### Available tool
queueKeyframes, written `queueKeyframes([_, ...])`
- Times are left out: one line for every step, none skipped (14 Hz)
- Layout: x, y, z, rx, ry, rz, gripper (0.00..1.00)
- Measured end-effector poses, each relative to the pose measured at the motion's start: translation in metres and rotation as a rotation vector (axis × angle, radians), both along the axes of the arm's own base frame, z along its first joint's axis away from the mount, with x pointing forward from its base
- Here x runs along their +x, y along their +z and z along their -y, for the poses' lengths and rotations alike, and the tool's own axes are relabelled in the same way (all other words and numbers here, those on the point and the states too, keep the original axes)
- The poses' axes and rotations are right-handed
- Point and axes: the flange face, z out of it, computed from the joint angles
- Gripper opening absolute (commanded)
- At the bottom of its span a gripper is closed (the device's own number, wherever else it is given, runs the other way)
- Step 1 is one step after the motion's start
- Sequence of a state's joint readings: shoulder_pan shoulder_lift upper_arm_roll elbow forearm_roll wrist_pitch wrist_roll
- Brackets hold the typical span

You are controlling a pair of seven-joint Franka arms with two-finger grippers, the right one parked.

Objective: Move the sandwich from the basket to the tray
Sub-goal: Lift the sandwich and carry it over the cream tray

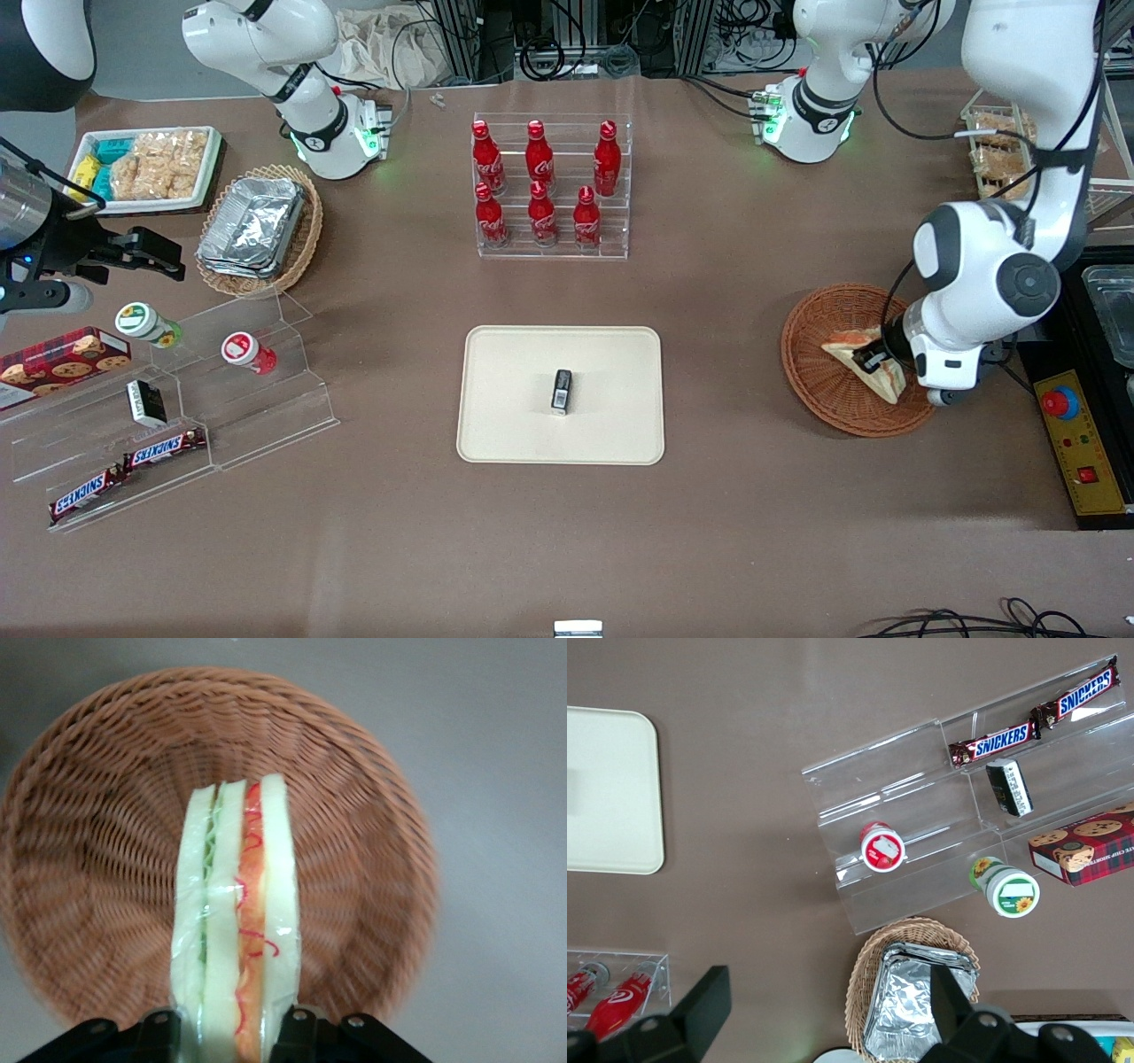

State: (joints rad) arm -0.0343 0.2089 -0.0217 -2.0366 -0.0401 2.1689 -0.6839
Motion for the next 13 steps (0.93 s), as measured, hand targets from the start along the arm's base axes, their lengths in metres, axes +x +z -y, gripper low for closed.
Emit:
queueKeyframes([0.004,0.035,0.019,-0.007,-0.036,-0.006,0.00])
queueKeyframes([0.007,0.069,0.045,-0.015,-0.082,-0.008,0.00])
queueKeyframes([0.009,0.094,0.073,-0.023,-0.130,-0.003,0.00])
queueKeyframes([0.008,0.108,0.105,-0.035,-0.184,0.004,0.00])
queueKeyframes([0.005,0.110,0.138,-0.049,-0.240,0.009,0.00])
queueKeyframes([0.001,0.104,0.171,-0.067,-0.294,0.014,0.00])
queueKeyframes([-0.002,0.092,0.202,-0.091,-0.342,0.026,0.00])
queueKeyframes([-0.004,0.077,0.232,-0.115,-0.387,0.034,0.00])
queueKeyframes([-0.007,0.059,0.261,-0.125,-0.435,0.032,0.00])
queueKeyframes([-0.009,0.039,0.289,-0.114,-0.493,0.031,0.00])
queueKeyframes([-0.011,0.018,0.314,-0.096,-0.547,0.042,0.04])
queueKeyframes([-0.009,-0.003,0.334,-0.090,-0.583,0.062,0.12])
queueKeyframes([-0.005,-0.027,0.347,-0.102,-0.601,0.084,0.19])
